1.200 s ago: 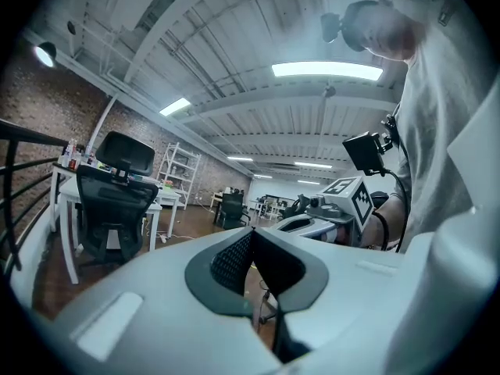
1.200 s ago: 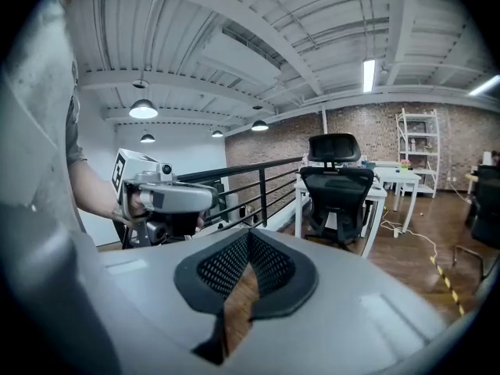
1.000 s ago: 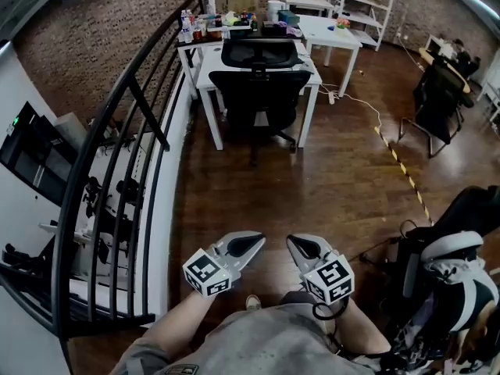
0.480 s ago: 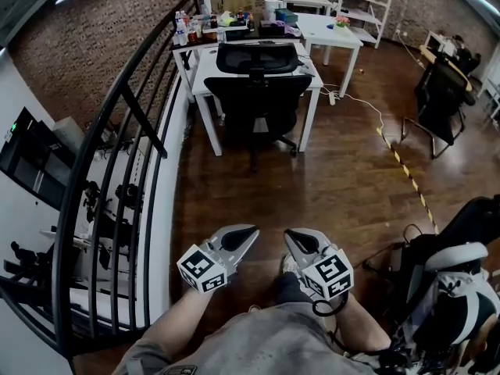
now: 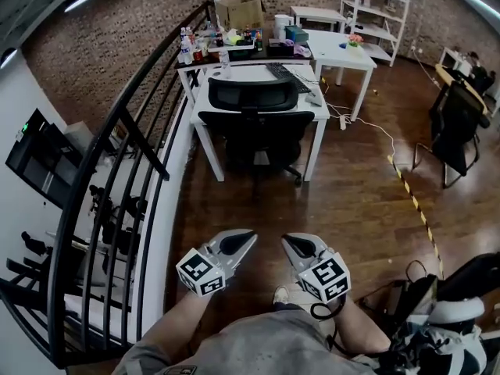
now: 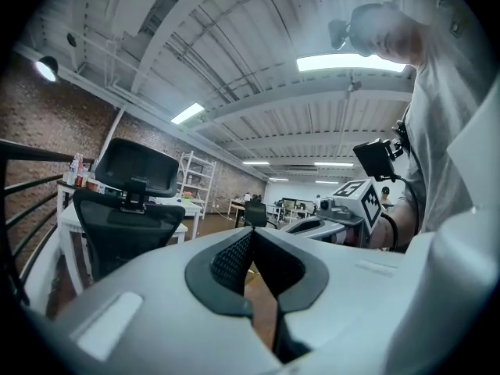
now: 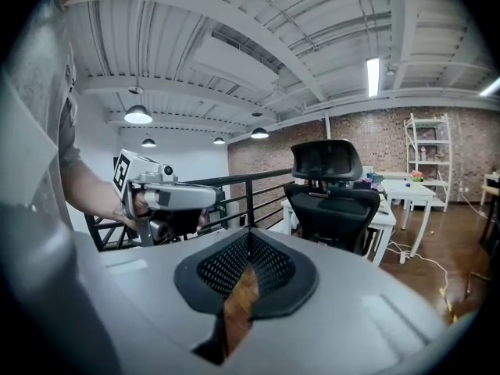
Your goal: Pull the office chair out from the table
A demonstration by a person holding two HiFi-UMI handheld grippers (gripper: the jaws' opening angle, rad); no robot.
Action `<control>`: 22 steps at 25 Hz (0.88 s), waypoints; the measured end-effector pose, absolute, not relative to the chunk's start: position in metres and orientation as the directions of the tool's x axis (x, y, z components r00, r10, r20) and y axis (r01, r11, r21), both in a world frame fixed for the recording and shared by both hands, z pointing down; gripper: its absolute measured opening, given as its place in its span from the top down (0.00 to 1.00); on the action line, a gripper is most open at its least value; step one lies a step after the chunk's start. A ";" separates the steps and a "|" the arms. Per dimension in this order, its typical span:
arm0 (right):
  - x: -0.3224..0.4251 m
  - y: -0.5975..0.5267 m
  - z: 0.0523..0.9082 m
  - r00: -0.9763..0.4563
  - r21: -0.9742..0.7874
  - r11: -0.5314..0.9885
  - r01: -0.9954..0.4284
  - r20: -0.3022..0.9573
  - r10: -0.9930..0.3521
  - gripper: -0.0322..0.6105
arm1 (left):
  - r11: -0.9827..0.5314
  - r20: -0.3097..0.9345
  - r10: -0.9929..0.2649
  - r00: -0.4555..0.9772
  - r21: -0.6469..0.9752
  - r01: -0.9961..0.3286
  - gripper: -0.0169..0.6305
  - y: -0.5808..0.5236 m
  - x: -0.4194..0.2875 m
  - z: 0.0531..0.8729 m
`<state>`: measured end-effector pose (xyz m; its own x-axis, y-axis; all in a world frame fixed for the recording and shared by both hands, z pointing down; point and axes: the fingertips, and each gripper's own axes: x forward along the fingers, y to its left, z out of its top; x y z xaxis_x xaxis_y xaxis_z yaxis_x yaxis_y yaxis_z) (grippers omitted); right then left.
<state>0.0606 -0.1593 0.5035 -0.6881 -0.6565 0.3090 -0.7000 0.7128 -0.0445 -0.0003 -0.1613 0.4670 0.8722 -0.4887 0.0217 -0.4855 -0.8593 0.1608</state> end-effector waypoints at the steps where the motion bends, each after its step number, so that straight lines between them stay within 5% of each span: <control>1: 0.066 -0.172 0.502 -0.695 -0.042 0.720 -0.693 0.307 -0.651 0.94 | -0.854 0.022 -0.499 0.866 0.158 -0.496 0.97 -0.173 0.005 0.464; 22: 0.084 -0.387 0.489 -0.690 -0.018 0.719 -0.695 0.297 -0.660 0.94 | -0.791 -0.004 -0.604 0.797 0.127 -0.599 0.97 -0.386 -0.028 0.451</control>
